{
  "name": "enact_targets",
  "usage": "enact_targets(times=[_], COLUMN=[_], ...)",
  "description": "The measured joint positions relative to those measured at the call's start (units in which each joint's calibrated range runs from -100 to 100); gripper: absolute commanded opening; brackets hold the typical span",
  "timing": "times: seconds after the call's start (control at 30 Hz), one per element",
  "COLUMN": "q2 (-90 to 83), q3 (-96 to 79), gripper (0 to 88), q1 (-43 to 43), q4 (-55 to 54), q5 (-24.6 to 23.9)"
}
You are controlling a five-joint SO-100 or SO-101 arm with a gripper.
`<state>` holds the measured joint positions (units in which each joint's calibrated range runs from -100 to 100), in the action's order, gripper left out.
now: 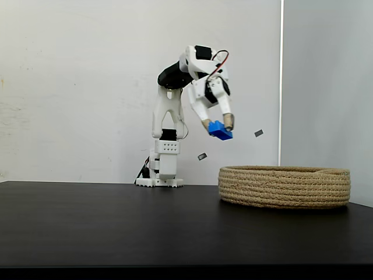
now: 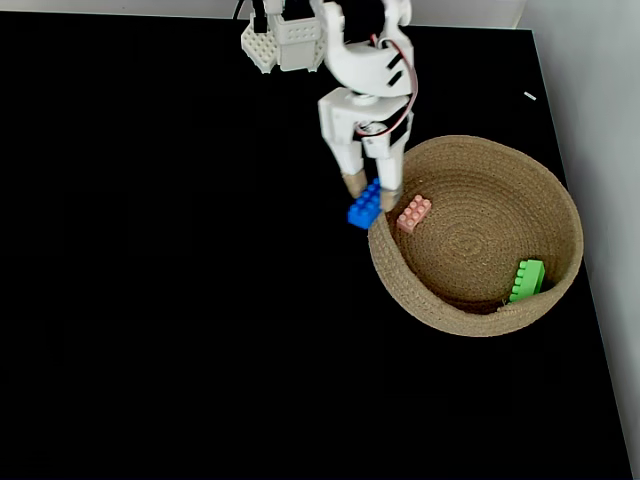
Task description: Place the lego blocks in the tray
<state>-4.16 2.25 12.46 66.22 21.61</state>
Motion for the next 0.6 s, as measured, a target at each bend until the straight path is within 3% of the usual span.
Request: enact_targets(times=[0.1,0.2,0.27,0.5,0.53,0.6], q2=[-3.48,-4.75,-5.43,-10.77,-12.89,-18.32], q3=[-6.36,-9.10,-10.08,-13.35,-15.20,-20.06], gripper=[0.8,28.7,35.4,33.3,29.8,13.7], q1=[5.70,8.55,9.04,6.43,5.46,2.93], q4=[-2.60,-3.65,-3.98,-3.25,-3.00,-2.76], q5=[0.54,0.73,0.98,2.25,2.88,4.64])
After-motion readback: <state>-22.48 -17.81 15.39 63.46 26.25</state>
